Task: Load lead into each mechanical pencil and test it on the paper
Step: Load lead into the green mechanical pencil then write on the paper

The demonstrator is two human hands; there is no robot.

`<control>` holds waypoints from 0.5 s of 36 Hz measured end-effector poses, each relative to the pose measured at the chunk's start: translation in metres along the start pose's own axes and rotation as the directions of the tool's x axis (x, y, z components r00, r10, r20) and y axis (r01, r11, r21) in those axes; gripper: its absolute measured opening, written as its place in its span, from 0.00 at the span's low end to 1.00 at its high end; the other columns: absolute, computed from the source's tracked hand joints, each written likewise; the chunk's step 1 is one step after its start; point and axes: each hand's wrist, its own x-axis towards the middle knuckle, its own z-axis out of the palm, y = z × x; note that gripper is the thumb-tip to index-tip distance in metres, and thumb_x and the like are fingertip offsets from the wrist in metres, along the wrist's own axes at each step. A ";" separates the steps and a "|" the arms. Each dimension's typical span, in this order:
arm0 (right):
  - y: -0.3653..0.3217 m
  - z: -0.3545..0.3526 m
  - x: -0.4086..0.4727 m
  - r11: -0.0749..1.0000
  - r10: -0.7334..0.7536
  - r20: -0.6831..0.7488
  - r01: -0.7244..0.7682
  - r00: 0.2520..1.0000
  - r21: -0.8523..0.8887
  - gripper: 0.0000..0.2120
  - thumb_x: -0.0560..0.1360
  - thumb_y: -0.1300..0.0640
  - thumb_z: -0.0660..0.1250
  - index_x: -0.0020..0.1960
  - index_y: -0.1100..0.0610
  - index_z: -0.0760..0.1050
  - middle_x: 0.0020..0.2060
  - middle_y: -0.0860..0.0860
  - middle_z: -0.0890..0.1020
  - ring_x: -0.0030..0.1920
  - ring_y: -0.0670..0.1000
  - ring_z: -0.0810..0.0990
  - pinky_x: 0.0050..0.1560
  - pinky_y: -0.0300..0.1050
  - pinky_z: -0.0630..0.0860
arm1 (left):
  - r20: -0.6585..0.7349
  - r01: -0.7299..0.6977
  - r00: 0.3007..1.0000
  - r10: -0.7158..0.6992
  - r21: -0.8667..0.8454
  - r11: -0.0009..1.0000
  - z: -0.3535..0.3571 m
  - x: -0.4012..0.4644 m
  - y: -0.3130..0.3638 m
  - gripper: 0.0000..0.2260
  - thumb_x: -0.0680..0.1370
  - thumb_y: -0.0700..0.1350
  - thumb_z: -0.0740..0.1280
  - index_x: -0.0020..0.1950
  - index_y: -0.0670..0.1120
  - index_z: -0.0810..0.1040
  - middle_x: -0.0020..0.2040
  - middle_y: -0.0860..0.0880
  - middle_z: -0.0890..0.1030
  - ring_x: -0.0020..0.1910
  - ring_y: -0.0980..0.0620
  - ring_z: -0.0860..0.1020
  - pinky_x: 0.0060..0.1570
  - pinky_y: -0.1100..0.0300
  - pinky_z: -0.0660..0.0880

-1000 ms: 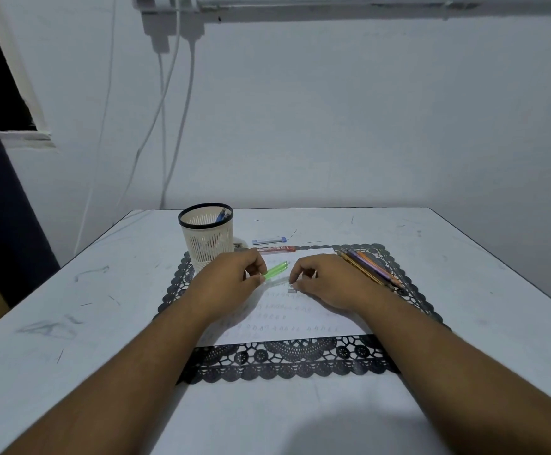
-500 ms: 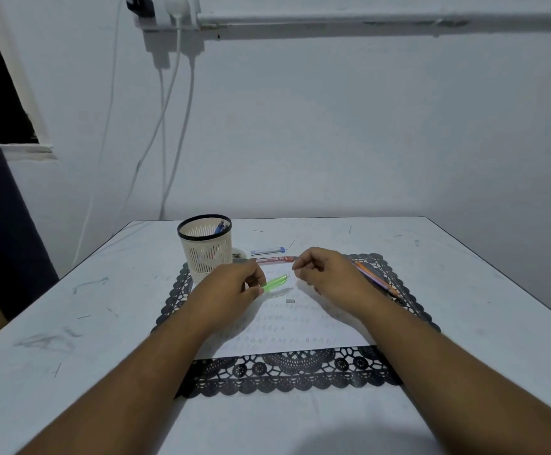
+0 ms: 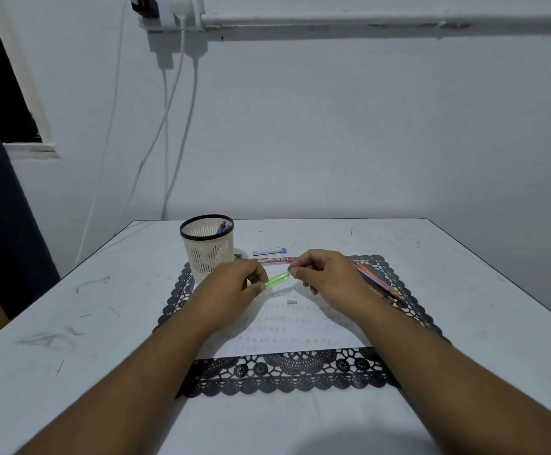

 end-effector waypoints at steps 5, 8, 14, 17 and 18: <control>-0.002 0.001 -0.001 1.000 0.003 -0.017 -0.003 1.000 0.025 0.03 0.79 0.59 0.74 0.47 0.53 0.86 0.37 0.47 0.85 0.37 0.44 0.79 0.40 0.40 0.76 | -0.003 0.008 1.000 -0.008 -0.013 1.000 0.000 0.000 0.001 0.03 0.82 0.45 0.69 0.51 0.53 0.81 0.44 0.59 0.80 0.42 0.58 0.77 0.40 0.65 0.70; -0.003 0.000 0.000 0.996 0.006 -0.060 0.000 0.998 0.086 0.02 0.79 0.61 0.74 0.48 0.56 0.85 0.34 0.46 0.83 0.34 0.44 0.77 0.36 0.37 0.75 | -0.012 0.008 1.000 -0.009 -0.021 1.000 0.000 0.001 0.001 0.03 0.82 0.45 0.69 0.51 0.53 0.81 0.44 0.59 0.80 0.42 0.58 0.77 0.41 0.63 0.71; -0.003 0.001 -0.003 0.996 0.022 -0.064 -0.016 0.998 0.086 0.03 0.78 0.63 0.74 0.48 0.57 0.85 0.38 0.50 0.84 0.33 0.43 0.77 0.35 0.36 0.75 | 0.000 0.002 1.000 -0.002 -0.022 1.000 0.001 -0.001 0.001 0.03 0.82 0.45 0.69 0.51 0.53 0.81 0.44 0.58 0.81 0.43 0.55 0.78 0.45 0.56 0.76; -0.004 0.001 -0.003 0.997 0.025 -0.059 -0.021 0.998 0.074 0.03 0.79 0.62 0.74 0.47 0.56 0.86 0.40 0.53 0.86 0.33 0.44 0.77 0.37 0.38 0.76 | -0.003 -0.001 1.000 0.001 -0.032 0.999 0.000 0.000 -0.001 0.04 0.81 0.45 0.70 0.50 0.54 0.81 0.43 0.58 0.80 0.43 0.54 0.78 0.44 0.56 0.75; -0.004 0.001 -0.002 0.997 0.027 -0.057 -0.024 0.998 0.067 0.03 0.79 0.61 0.74 0.47 0.56 0.86 0.40 0.53 0.86 0.33 0.44 0.77 0.37 0.39 0.76 | -0.003 -0.005 1.000 0.005 -0.038 0.999 0.000 0.000 -0.002 0.05 0.81 0.45 0.70 0.49 0.55 0.80 0.43 0.58 0.80 0.42 0.54 0.78 0.44 0.56 0.75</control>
